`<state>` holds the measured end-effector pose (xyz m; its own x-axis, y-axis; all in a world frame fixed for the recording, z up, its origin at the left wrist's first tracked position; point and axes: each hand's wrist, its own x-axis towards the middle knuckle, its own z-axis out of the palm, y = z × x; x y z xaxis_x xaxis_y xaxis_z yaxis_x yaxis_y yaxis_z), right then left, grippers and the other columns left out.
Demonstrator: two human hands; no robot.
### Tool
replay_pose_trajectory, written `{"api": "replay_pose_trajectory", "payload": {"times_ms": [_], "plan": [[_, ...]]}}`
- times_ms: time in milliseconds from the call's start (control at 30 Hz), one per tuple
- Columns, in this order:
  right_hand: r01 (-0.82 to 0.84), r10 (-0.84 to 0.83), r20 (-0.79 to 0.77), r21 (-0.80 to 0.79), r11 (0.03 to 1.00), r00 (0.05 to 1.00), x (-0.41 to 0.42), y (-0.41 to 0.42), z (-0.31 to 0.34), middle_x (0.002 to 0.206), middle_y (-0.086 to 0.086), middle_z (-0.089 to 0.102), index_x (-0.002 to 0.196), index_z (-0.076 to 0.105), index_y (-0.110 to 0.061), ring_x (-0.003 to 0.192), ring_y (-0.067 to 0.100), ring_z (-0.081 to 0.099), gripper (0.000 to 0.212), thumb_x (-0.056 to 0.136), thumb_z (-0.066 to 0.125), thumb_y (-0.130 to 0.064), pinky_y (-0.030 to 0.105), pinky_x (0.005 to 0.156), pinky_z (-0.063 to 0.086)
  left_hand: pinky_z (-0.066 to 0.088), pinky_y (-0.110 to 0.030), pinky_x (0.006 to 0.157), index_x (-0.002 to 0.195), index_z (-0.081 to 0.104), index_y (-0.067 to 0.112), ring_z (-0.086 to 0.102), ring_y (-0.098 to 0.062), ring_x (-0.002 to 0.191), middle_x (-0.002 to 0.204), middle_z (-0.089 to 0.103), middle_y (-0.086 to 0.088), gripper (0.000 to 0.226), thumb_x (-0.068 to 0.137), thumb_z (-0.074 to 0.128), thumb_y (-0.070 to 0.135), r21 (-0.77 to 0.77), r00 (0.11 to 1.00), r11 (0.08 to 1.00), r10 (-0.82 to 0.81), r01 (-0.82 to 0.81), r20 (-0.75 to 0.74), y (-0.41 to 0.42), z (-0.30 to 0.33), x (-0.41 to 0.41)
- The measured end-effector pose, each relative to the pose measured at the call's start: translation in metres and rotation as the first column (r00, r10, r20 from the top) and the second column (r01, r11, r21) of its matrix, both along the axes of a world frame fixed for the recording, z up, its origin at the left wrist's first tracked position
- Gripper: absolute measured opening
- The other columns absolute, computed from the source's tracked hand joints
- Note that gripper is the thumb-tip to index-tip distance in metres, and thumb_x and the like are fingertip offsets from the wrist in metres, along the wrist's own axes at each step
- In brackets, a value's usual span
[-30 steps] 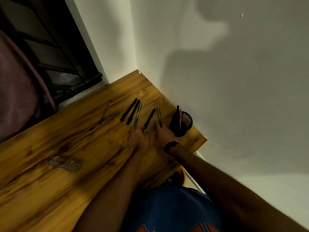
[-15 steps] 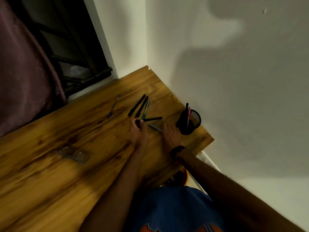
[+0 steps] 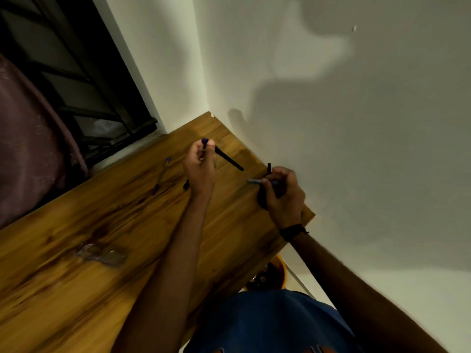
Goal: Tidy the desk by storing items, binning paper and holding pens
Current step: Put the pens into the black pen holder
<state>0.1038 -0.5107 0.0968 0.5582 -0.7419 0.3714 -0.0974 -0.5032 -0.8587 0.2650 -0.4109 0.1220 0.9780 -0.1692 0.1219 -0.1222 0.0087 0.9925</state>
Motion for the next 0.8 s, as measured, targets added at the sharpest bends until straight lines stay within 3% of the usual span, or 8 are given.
{"api": "replay_pose_trajectory", "payload": {"times_ms": [100,233,333,467,633,800], "plan": [[0.082,-0.084,0.081,0.025,0.996,0.993,-0.007,-0.022,0.016,0.093,-0.002,0.071,0.11,0.06,-0.012,0.086,0.008,0.068,0.028,0.086,0.072,-0.02,0.024,0.075,0.054,0.047,-0.013,0.059,0.1,0.063,0.001,0.06,-0.003,0.068,0.078,0.063,-0.003,0.015,0.096,0.059,0.015,-0.063,0.999,0.997,-0.038,0.039,0.016,-0.016,0.01,-0.004],[0.146,-0.146,0.109,0.012,0.989,0.983,-0.021,-0.045,0.026,0.089,-0.004,0.066,0.106,0.062,-0.01,0.076,0.007,0.063,0.021,0.088,0.071,-0.016,0.016,0.068,0.049,0.05,-0.016,0.062,0.102,0.064,0.002,0.06,-0.001,0.069,0.08,0.065,0.002,0.012,0.096,0.059,0.011,-0.068,0.992,0.991,-0.112,0.116,0.059,-0.037,0.012,-0.015],[0.115,-0.115,0.006,-0.04,0.993,0.993,-0.024,-0.056,0.018,0.093,-0.003,0.067,0.107,0.064,-0.012,0.078,0.008,0.062,0.02,0.09,0.068,-0.022,0.014,0.069,0.048,0.052,-0.019,0.068,0.107,0.065,0.004,0.062,-0.002,0.076,0.086,0.067,0.003,0.017,0.096,0.06,0.016,-0.056,0.984,0.984,-0.163,0.167,0.066,-0.049,0.012,-0.027],[0.021,-0.036,-0.174,-0.085,0.996,0.984,-0.02,-0.062,-0.005,0.109,0.002,0.068,0.116,0.064,-0.011,0.092,0.013,0.063,0.028,0.092,0.065,-0.025,0.022,0.08,0.052,0.053,-0.025,0.072,0.11,0.066,0.008,0.063,-0.009,0.081,0.09,0.068,0.004,0.021,0.095,0.061,0.022,-0.008,0.971,0.973,-0.228,0.229,0.074,-0.058,0.007,-0.038],[-0.134,0.061,-0.41,-0.15,0.98,0.91,-0.013,-0.062,-0.031,0.112,0.007,0.066,0.117,0.062,-0.013,0.102,0.027,0.059,0.031,0.09,0.066,-0.027,0.029,0.084,0.045,0.058,-0.032,0.078,0.111,0.066,0.011,0.068,-0.016,0.091,0.096,0.071,-0.002,0.023,0.094,0.062,0.026,0.068,0.957,0.961,-0.275,0.27,0.089,-0.06,-0.004,-0.047],[-0.123,0.045,-0.453,-0.144,0.982,0.89,-0.008,-0.062,-0.032,0.118,0.009,0.064,0.125,0.057,-0.015,0.106,0.028,0.058,0.042,0.087,0.068,-0.029,0.034,0.085,0.048,0.055,-0.027,0.075,0.108,0.065,0.012,0.068,-0.016,0.087,0.093,0.07,0.0,0.019,0.093,0.064,0.023,0.118,0.958,0.96,-0.265,0.252,0.109,-0.061,-0.012,-0.051]]}}
